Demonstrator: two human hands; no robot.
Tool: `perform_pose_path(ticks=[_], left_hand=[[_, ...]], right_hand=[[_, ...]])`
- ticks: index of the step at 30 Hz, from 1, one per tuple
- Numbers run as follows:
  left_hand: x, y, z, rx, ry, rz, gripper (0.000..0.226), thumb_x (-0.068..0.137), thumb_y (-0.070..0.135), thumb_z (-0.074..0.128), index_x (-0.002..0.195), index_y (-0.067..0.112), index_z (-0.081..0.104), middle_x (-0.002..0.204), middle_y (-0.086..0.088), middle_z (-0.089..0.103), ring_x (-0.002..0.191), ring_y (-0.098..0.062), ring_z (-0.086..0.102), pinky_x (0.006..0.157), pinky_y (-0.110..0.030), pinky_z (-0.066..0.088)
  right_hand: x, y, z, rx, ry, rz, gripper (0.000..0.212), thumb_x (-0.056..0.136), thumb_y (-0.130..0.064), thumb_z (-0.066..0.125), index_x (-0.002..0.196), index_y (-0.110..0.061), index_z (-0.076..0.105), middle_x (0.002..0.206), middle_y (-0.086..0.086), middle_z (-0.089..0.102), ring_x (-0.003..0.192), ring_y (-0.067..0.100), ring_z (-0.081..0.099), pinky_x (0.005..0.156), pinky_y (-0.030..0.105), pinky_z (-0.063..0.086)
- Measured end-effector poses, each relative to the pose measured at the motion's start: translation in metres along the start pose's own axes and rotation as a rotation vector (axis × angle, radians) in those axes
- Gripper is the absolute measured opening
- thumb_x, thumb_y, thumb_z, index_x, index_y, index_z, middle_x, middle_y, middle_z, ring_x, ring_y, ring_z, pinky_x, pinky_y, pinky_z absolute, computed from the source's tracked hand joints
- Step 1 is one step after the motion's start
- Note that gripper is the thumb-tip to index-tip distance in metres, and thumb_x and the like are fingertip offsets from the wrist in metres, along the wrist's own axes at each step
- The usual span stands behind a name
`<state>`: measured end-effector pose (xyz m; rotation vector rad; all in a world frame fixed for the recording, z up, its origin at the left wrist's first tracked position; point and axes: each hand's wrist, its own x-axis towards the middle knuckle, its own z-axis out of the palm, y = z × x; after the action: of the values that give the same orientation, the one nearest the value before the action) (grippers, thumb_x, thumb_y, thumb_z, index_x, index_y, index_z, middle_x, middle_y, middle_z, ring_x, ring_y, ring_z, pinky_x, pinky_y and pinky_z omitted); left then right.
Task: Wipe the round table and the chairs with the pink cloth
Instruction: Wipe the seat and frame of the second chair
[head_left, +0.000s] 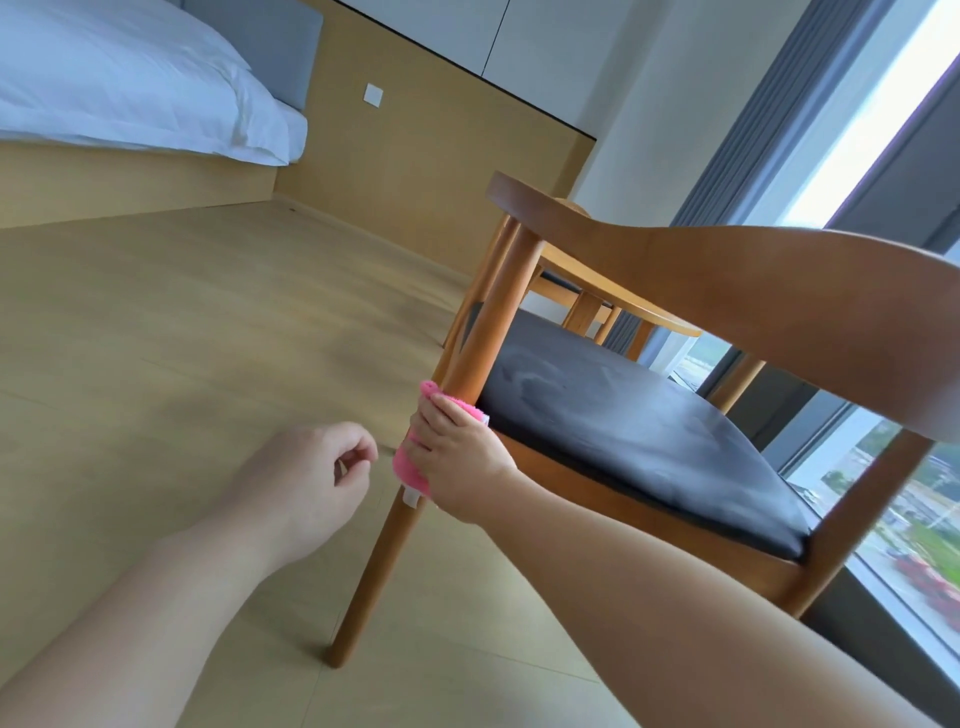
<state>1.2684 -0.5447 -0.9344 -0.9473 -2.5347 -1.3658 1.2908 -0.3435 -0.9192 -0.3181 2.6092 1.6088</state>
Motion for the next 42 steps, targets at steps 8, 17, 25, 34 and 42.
perform_pose_path(ticks=[8, 17, 25, 34, 42], left_hand=[[0.003, 0.008, -0.005, -0.037, 0.080, 0.072, 0.034, 0.087, 0.036, 0.057, 0.056, 0.023, 0.053, 0.055, 0.009, 0.057, 0.048, -0.011, 0.051, 0.043, -0.028, 0.037], [0.004, 0.008, -0.007, 0.047, 0.145, 0.072, 0.051, 0.086, 0.036, 0.054, 0.046, 0.020, 0.026, 0.038, 0.003, 0.030, 0.037, -0.012, 0.027, 0.042, -0.025, 0.021], [0.006, 0.002, -0.003, 0.086, 0.142, 0.052, 0.050, 0.086, 0.036, 0.055, 0.048, 0.018, 0.027, 0.040, 0.003, 0.027, 0.039, -0.012, 0.027, 0.043, -0.027, 0.021], [0.004, -0.004, -0.003, 0.083, 0.141, 0.021, 0.051, 0.086, 0.035, 0.054, 0.048, 0.018, 0.025, 0.040, 0.002, 0.025, 0.038, -0.013, 0.025, 0.042, -0.025, 0.018], [-0.020, 0.027, -0.018, -0.053, 0.095, -0.332, 0.035, 0.090, 0.035, 0.056, 0.060, 0.020, 0.045, 0.050, 0.007, 0.047, 0.049, -0.012, 0.044, 0.047, -0.027, 0.034]], right_hand=[[-0.010, 0.073, -0.021, -0.005, 0.139, 0.102, 0.064, 0.095, -0.050, 0.036, 0.148, -0.014, 0.034, 0.156, 0.012, 0.027, 0.147, 0.038, 0.006, 0.118, 0.051, -0.004], [-0.017, 0.117, -0.040, 0.049, 0.194, 0.326, 0.064, 0.095, -0.044, 0.036, 0.149, -0.011, 0.030, 0.160, 0.016, 0.013, 0.148, 0.037, -0.004, 0.117, 0.052, -0.014], [-0.007, 0.129, -0.034, 0.129, 0.278, 0.389, 0.056, 0.095, -0.036, 0.036, 0.143, -0.008, 0.041, 0.157, 0.017, 0.023, 0.147, 0.037, 0.003, 0.112, 0.046, -0.020], [-0.017, 0.051, -0.007, 0.177, 0.206, 0.163, 0.048, 0.092, -0.033, 0.039, 0.135, -0.015, 0.053, 0.149, 0.013, 0.040, 0.145, 0.041, 0.014, 0.107, 0.048, -0.031], [-0.008, 0.043, -0.042, 0.776, 0.137, 0.198, 0.030, 0.102, -0.046, 0.035, 0.093, -0.031, 0.059, 0.099, -0.010, 0.065, 0.109, 0.015, 0.054, 0.111, 0.030, 0.020]])
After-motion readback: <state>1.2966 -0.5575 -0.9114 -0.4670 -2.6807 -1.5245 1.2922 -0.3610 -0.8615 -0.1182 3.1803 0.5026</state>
